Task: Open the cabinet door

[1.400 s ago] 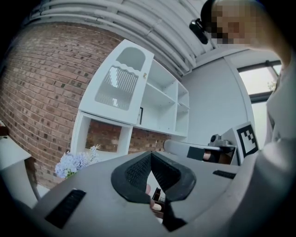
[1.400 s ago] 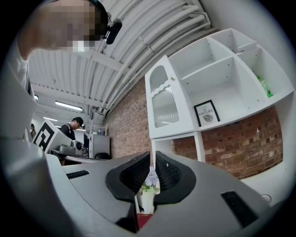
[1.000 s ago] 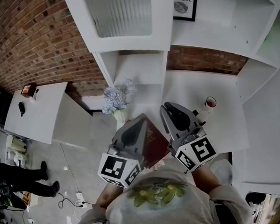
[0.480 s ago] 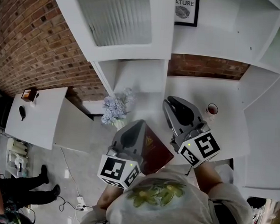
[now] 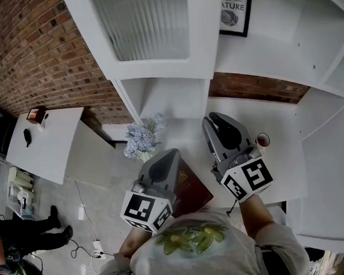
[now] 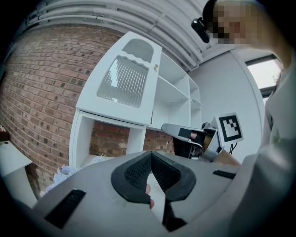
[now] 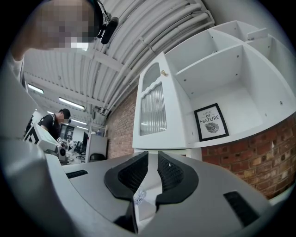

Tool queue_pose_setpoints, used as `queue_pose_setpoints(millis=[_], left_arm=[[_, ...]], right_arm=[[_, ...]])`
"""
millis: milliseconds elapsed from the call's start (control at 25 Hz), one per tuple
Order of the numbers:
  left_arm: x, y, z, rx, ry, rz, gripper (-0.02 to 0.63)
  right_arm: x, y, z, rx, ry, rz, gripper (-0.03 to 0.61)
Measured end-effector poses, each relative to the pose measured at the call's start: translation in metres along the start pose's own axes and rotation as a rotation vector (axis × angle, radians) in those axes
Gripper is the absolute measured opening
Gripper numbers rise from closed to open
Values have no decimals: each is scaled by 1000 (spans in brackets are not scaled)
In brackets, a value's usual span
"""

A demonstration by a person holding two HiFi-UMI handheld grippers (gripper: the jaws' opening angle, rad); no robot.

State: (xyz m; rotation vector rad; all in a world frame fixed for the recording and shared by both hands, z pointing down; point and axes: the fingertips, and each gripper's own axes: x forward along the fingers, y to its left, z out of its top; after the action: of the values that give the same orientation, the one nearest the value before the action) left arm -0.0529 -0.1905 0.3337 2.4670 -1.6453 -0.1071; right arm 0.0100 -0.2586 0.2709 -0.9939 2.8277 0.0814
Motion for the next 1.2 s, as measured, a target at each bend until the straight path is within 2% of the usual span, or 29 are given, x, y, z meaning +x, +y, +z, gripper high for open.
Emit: queue_pose_setpoints(millis=[640, 1200], left_arm=[[24, 6, -5, -15, 17, 6, 10], [45, 7, -11, -30, 27, -2, 9]], right_arm=[[22, -29, -1, -27, 23, 10, 95], [42, -62, -5, -10, 25, -23, 118]])
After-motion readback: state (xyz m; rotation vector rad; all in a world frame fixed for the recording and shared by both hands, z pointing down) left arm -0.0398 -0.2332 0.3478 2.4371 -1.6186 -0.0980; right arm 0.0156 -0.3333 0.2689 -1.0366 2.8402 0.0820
